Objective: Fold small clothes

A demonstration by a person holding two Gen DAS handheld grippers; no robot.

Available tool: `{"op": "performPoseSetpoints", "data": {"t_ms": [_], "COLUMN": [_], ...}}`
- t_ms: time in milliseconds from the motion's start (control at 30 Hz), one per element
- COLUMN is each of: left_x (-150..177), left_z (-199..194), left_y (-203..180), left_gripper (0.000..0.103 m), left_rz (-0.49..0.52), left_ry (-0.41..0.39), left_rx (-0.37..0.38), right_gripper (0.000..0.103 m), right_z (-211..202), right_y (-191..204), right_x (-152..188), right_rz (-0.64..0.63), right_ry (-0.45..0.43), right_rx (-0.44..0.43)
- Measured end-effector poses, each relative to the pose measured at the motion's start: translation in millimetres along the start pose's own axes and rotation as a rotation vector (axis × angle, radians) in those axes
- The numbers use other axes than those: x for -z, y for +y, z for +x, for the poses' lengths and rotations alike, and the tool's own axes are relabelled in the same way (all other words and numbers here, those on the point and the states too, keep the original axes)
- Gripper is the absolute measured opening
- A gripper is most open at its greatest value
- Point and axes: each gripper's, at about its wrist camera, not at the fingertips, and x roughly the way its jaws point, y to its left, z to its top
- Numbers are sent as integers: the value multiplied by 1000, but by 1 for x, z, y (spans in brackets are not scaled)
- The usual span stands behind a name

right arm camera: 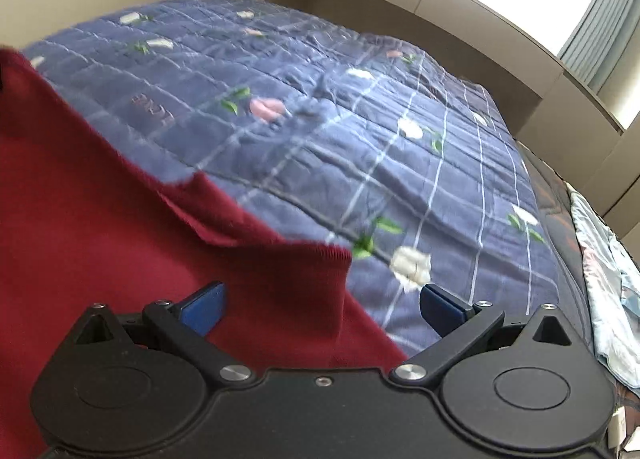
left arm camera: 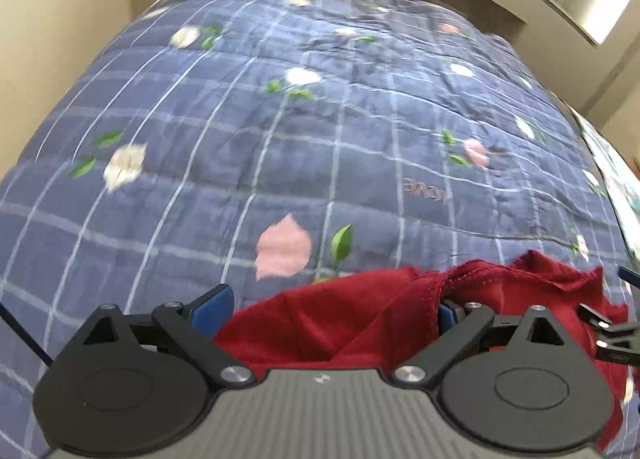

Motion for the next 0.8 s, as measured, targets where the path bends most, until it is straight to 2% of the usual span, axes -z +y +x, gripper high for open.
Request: {"op": "performPoseSetpoints", "data": {"t_ms": [133, 233, 367, 433, 500, 567, 633, 667, 800], "left_x": [-8, -7, -12, -12, -7, 1, 12, 18, 30], "left_z": [-8, -13, -19, -19, -18, -15, -8, -2, 21], "left_y": [-6, -2, 16, 21, 16, 5, -10, -18, -30], "left_gripper": [98, 99, 100, 100, 101, 102, 102, 102, 102], "left_rz": [97, 135, 75, 44, 56, 82, 111, 117, 60], "left_ry": [18, 18, 2, -5, -28, -54, -90, -115, -171], "left_rx": [-4, 2, -8, -22, -38, -50, -96, -143, -252], "right_gripper": [102, 102, 102, 102, 102, 102, 102, 102, 102], "right_z": [8, 11, 8, -2, -8, -6, 2, 7, 18], "right_y": [-13, -17, -17, -14, -11, -5, -1, 0, -10], "right_x": [4, 5, 4, 2, 0, -2, -3, -2, 4], "right_rz": [92, 112, 118, 127, 125, 111, 100, 97, 160], "right_ry": [9, 19, 4, -53, -101, -110, -87, -77, -97], "right_rx": [3, -4, 14, 35, 26, 40, 72, 98, 134]}}
